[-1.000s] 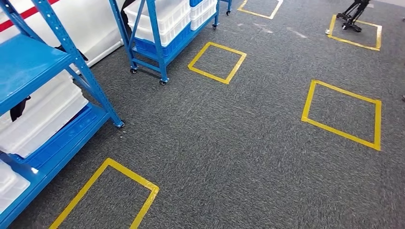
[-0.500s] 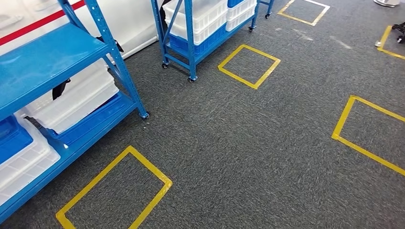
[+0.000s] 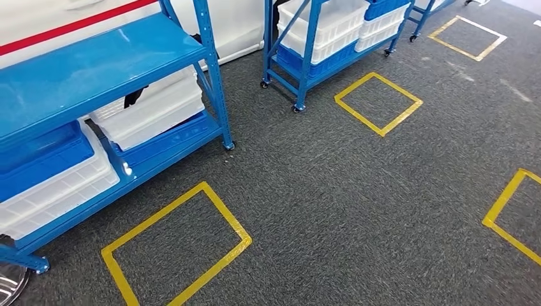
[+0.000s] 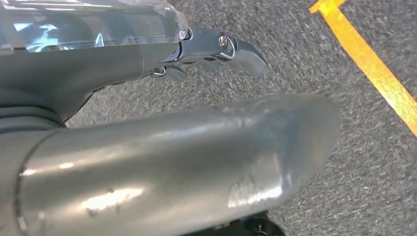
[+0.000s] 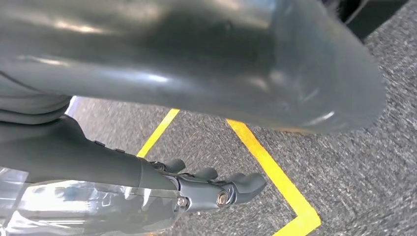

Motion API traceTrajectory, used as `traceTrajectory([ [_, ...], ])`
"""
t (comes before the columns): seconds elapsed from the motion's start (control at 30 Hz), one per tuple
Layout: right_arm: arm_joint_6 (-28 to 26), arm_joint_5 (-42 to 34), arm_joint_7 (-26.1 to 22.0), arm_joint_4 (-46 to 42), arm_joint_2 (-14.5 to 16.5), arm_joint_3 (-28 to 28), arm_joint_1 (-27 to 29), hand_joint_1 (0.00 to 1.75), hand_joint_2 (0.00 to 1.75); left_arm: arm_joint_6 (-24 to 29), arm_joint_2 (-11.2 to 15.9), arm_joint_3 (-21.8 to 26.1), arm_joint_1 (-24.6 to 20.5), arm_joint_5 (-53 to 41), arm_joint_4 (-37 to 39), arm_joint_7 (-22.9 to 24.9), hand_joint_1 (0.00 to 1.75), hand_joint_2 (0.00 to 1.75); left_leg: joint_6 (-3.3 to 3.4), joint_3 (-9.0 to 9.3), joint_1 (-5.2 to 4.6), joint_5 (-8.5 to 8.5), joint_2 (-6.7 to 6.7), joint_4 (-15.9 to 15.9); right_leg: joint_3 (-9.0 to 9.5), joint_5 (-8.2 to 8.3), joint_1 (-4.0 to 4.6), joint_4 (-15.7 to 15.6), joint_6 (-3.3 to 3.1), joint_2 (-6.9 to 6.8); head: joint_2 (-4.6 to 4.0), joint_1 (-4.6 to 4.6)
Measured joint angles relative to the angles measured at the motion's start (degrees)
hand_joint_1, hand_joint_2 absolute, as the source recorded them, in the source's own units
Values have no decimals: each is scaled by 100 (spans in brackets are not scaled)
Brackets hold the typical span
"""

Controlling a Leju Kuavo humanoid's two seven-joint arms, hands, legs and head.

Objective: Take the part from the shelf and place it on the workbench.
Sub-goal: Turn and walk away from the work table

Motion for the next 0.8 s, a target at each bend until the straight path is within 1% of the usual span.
traceTrajectory([
  [0.03, 1, 2, 2, 1, 0, 0, 1, 0, 0, -4, -1, 0, 5, 0, 0, 1, 0, 0, -6, 9, 1, -4, -94, 7, 60, 184, -2, -181, -9, 23, 0, 0],
  [0.07, 1, 4, 3, 1, -1, 0, 4, 0, 0, -9, -2, 0, 9, 0, 0, 1, 0, 0, -17, 19, 3, -11, -185, 17, 202, 427, -7, -531, -22, 84, 0, 1],
  [0.1, 1, 7, 4, 1, -3, -1, 12, 0, 0, -11, -5, 0, 9, 0, 0, 1, 0, 0, -36, 19, 0, -22, -267, 34, 359, 618, -14, -911, -38, 229, -1, 1],
  [0.13, 1, 8, 5, 1, -5, -1, 18, 0, 0, -11, -8, 0, 6, 0, 0, 1, 0, 0, -62, 8, -4, -33, -345, 54, 481, 748, -20, -1214, -50, 346, -1, 1],
  [0.17, 1, 9, 6, 1, -7, -2, 20, 0, 0, -11, -10, 0, 4, 0, 0, 2, 0, 0, -92, -9, -7, -41, -411, 70, 553, 805, -22, -1397, -62, 435, -1, 3],
  [0.2, 2, 10, 8, 1, -9, -2, 15, 0, 0, -11, -11, 0, 8, 0, 0, 2, 0, 0, -128, -32, -8, -43, -473, 75, 576, 798, -15, -1459, -77, 470, -1, 3],
  [0.23, 2, 11, 10, 1, -9, -2, 2, 0, 0, -11, -10, 1, 16, 0, 0, 3, 0, 0, -166, -49, -3, -39, -536, 70, 583, 803, -15, -1472, -97, 400, 0, 6],
  [0.27, 4, 13, 11, 2, -8, -2, -10, 0, 0, -11, -5, 2, 28, -1, 0, 3, 0, 0, -198, -57, 6, -44, -567, 72, 598, 810, -22, -1492, -130, 328, 0, 9],
  [0.3, 4, 14, 15, 2, -8, -2, -15, 0, 0, -11, -2, 4, 37, -2, 0, 4, 0, 0, -228, -85, 3, -88, -487, 127, 617, 817, -30, -1519, -172, 254, 0, -5],
  [0.33, 4, 16, 16, 2, -9, -2, -10, 0, 0, -11, 2, 5, 37, -2, 0, 4, 0, 0, -255, -158, -2, -194, -331, 287, 633, 822, -41, -1547, -212, 168, 0, -25],
  [0.37, 5, 17, 18, 3, -9, -2, 1, 0, 0, -11, 6, 7, 30, -3, 0, 5, 0, 0, -276, -285, -4, -357, -133, 563, 646, 821, -39, -1566, -248, 77, -1, -46],
  [0.4, 5, 17, 20, 3, -10, -2, 15, 0, 0, -12, 3, 6, 21, -4, 0, 5, 0, 0, -300, -472, -6, -554, 64, 941, 654, 810, -25, -1572, -274, -14, -1, -67],
  [0.43, 7, 18, 20, 4, -9, -2, 24, 0, 0, -13, 1, 5, 13, -4, 0, 5, 0, 0, -323, -668, 5, -723, 165, 1333, 657, 798, -12, -1570, -286, -110, -1, -73],
  [0.47, 8, 18, 21, 5, -9, -2, 29, 0, 0, -14, -2, 5, 12, -5, 0, 5, 0, 0, -340, -811, 17, -807, 213, 1618, 664, 784, -3, -1567, -292, -201, -1, -72],
  [0.5, 7, 18, 21, 5, -9, -2, 29, 0, 0, -15, -5, 5, 17, -5, 0, 5, 0, 0, -351, -859, 26, -778, 238, 1713, 677, 768, 2, -1564, -289, -289, -1, -73],
  [0.53, 7, 19, 22, 5, -9, -2, 27, 0, 0, -15, -5, 5, 24, -4, 0, 5, 0, 0, -354, -789, 32, -641, 265, 1577, 699, 748, 4, -1562, -281, -369, -1, -73],
  [0.57, 8, 20, 22, 5, -9, -2, 25, 0, 0, -15, -4, 6, 29, -4, 0, 5, 0, 0, -345, -610, 32, -427, 327, 1232, 733, 724, 4, -1561, -268, -447, -1, -74],
  [0.6, 8, 22, 22, 6, -9, -2, 25, 0, 0, -15, -3, 7, 30, -4, 0, 5, 0, 0, -324, -397, 21, -241, 467, 815, 770, 698, 8, -1561, -248, -518, -1, -75],
  [0.63, 8, 27, 21, 7, -9, -2, 25, 0, 0, -15, -2, 7, 22, -4, 0, 5, 0, 0, -288, -220, -2, -111, 589, 463, 802, 668, 21, -1555, -220, -588, -1, -75],
  [0.67, 8, 32, 21, 7, -9, -2, 23, 0, 0, -15, -2, 7, 12, -5, 0, 4, 0, 0, -245, -107, -26, -45, 683, 231, 826, 646, 35, -1553, -188, -654, -1, -71],
  [0.7, 8, 38, 20, 8, -10, -2, 18, 0, 0, -15, -3, 7, 6, -7, 0, 3, 0, 0, -208, -75, -50, -45, 722, 145, 842, 630, 48, -1553, -158, -713, 0, -68],
  [0.73, 8, 46, 20, 8, -10, -2, 2, 0, 0, -15, -3, 7, 7, -9, 0, 2, 0, 0, -173, -90, -66, -43, 660, 135, 859, 620, 59, -1558, -128, -774, 0, -64],
  [0.77, 8, 56, 18, 8, -11, -2, -19, 0, 0, -15, -4, 7, 15, -10, 0, 2, 0, 0, -139, -84, -57, -30, 590, 119, 878, 610, 57, -1567, -95, -810, 0, -63],
  [0.8, 8, 65, 16, 8, -13, -1, -34, 0, 0, -17, -7, 8, 26, -11, 0, 1, 0, 0, -106, -74, -45, -11, 524, 90, 888, 572, 46, -1541, -62, -732, 0, -57],
])
